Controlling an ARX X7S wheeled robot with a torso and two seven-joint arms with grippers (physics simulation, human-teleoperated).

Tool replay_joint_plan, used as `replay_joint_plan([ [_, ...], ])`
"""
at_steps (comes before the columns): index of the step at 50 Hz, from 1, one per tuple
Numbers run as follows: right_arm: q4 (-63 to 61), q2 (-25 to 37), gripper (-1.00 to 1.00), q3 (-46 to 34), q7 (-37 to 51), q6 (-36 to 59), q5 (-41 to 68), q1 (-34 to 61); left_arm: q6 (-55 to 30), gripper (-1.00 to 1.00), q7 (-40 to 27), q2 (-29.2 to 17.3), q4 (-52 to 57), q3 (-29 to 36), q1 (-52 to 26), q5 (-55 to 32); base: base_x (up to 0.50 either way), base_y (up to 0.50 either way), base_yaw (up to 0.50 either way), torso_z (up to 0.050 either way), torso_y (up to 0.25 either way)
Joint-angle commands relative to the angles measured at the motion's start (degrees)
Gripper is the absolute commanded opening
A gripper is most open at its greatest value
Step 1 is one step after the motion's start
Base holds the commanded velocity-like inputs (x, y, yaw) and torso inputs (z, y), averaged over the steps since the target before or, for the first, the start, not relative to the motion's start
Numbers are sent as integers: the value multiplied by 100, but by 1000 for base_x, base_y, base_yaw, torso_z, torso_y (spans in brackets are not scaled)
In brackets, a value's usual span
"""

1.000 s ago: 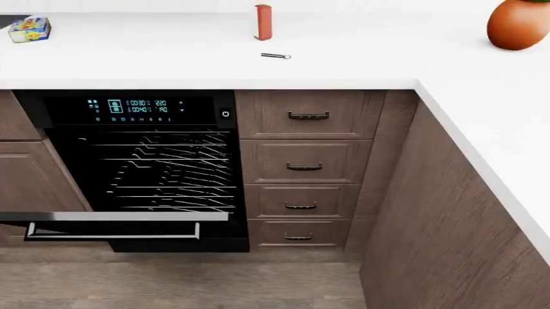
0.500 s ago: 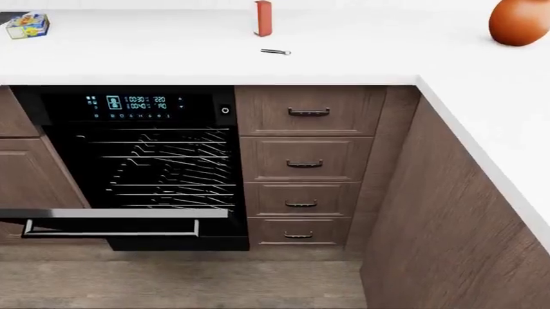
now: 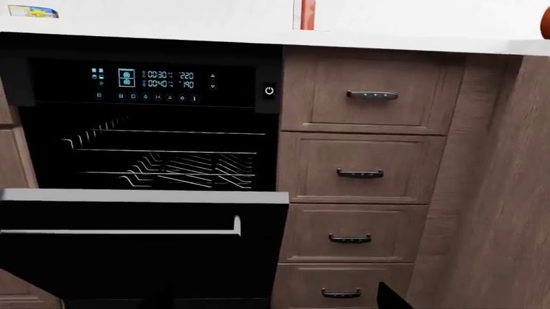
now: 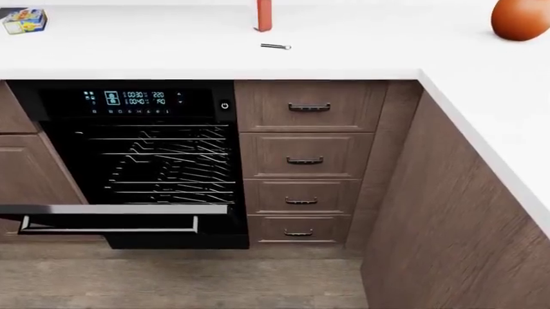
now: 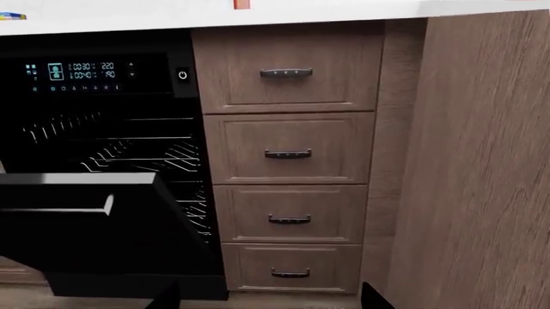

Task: Close the dishwasher door

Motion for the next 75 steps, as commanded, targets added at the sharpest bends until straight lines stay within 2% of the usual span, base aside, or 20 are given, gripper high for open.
replay_joint_plan([
  [1, 8, 57, 100, -50, 66, -38, 35, -6, -29, 100, -63, -20, 17, 40, -35, 17, 0, 0, 0, -20, 0],
  [75, 8, 341, 100, -344, 409, -30, 166, 108, 85, 100, -438, -337, -10, 330, -45, -85, 0, 0, 0, -20, 0],
])
